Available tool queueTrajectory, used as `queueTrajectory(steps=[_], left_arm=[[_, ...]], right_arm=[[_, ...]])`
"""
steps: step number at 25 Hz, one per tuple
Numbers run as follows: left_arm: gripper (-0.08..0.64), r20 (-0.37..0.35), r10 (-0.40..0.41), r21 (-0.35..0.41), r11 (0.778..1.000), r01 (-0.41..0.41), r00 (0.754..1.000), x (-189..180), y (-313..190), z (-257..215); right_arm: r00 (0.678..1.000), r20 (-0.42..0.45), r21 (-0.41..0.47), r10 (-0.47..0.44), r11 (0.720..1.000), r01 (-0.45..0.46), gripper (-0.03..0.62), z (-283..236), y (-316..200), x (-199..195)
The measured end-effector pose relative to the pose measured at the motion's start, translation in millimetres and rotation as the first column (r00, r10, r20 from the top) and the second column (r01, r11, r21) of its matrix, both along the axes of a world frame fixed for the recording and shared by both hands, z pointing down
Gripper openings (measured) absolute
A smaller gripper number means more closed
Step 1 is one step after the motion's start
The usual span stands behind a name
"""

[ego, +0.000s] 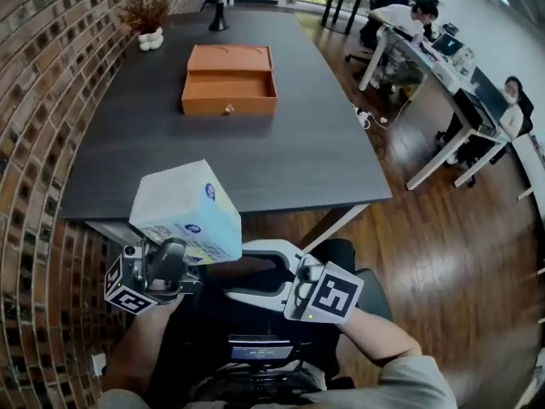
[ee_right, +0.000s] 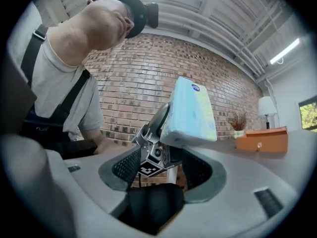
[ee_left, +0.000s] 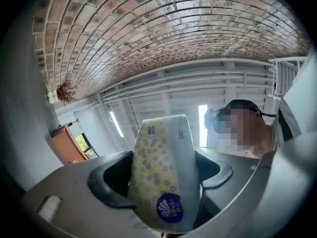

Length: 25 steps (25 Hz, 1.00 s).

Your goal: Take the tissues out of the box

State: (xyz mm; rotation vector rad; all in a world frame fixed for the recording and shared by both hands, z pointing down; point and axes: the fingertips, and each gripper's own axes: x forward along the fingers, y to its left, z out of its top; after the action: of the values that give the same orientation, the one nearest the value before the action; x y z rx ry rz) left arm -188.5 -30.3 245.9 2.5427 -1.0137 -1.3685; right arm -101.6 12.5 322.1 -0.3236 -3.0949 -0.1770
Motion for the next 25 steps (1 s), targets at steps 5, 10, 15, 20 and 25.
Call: queueTrajectory(steps=[5, 10, 15, 20, 25], left_arm=[[0.379, 0.002, 0.032, -0.002, 0.999, -0.032, 0.999, -0.3, 0.0, -1.1], [0.379, -0.011, 0.059, 0.007, 0.998, -0.059, 0.998, 5.0, 1.3, -2.5], [0.379, -0.020, 0.072, 0.001, 0.997, -0.072, 0.997, 6.4, 1.1, -0.1], [0.379, -0.028, 0.080, 0.001, 0.997, -0.080, 0.996, 6.0, 0.9, 0.5], [0.379, -0.043, 0.088, -0.001, 0.996, -0.088, 0.995, 6.0, 0.6, 0.7]], right_arm=[[1.000, 0.015, 0.006, 0.003, 1.000, -0.004, 0.256, -5.6, -0.6, -6.0], [1.000, 0.001, 0.006, -0.002, 1.000, 0.002, 0.256, -7.2, 2.0, -7.1], [1.000, -0.011, 0.022, -0.003, 1.000, 0.003, 0.256, -5.1, 2.7, -6.9], [1.000, -0.013, 0.026, -0.003, 1.000, 0.003, 0.256, -5.1, 2.2, -7.5], [1.000, -0.015, 0.035, -0.006, 0.999, 0.007, 0.256, -5.3, 3.1, -7.4]])
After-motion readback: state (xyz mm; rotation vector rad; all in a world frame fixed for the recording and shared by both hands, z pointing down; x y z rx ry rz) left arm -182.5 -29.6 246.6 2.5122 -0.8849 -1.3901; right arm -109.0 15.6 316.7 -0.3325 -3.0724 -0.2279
